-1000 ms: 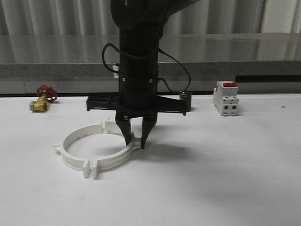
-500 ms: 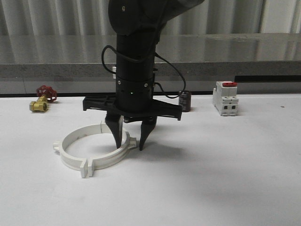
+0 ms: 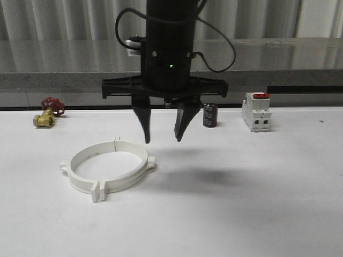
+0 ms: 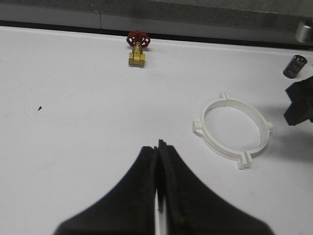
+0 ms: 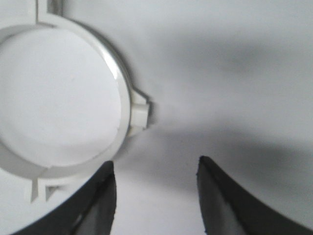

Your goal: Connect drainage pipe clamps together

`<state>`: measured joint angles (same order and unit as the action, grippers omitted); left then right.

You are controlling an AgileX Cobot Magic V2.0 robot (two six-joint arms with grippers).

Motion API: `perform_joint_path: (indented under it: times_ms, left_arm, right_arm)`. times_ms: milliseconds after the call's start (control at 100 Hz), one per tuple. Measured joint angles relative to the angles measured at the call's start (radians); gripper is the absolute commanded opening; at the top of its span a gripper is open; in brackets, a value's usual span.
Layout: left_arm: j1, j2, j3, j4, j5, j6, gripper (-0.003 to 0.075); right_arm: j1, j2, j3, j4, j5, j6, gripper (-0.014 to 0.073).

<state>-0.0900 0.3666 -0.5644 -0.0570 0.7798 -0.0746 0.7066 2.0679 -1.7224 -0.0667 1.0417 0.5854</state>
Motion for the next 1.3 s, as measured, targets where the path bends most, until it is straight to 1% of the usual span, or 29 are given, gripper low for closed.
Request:
perform_joint_path:
  times_ms: [130,210,260,440,640,760,880,970,1140,1300]
  left_arm:
    - [0.000,0.000,0.000,0.000,0.000,0.000,-0.0021]
    - [0.000,0.000,0.000,0.000,0.000,0.000,-0.0021]
    - [0.000,0.000,0.000,0.000,0.000,0.000,-0.0021]
    - [0.000,0.000,0.000,0.000,0.000,0.000,-0.0021]
    - [0.000,0.000,0.000,0.000,0.000,0.000,-0.0021]
    - [0.000,0.000,0.000,0.000,0.000,0.000,-0.0021]
    - [0.000,0.000,0.000,0.000,0.000,0.000,-0.0021]
    - [0.000,0.000,0.000,0.000,0.000,0.000,-0.0021]
    - [0.000,0.000,0.000,0.000,0.000,0.000,-0.0021]
    - [0.000,0.000,0.000,0.000,0.000,0.000,-0.0021]
  right_arm:
    - [-0.011,-0.109,0.102,-0.001,-0.005,-0.101,0.0026]
    - [-0.032,-0.177,0.168,-0.005,-0.017,-0.141,-0.0073]
    - [-0.047,-0.223,0.214,-0.019,-0.030,-0.151,-0.0060]
    - [-0.099,-0.419,0.405,-0.111,-0.070,-0.165,-0.0061]
    - [-0.185,-0.665,0.586,-0.124,-0.128,-0.165,-0.0061]
    - [-0.246,-0.797,0.663,-0.128,-0.134,-0.165,-0.0061]
    - [-0.284,-0.915,0.734,-0.133,-0.134,-0.165,-0.0061]
    - [-0.306,-1.003,0.785,-0.163,-0.136,-0.165,-0.0061]
    - [-0.332,-1.151,0.856,-0.243,-0.136,-0.165,-0.0065]
    - [-0.334,-1.265,0.929,-0.302,-0.218,-0.165,-0.0066]
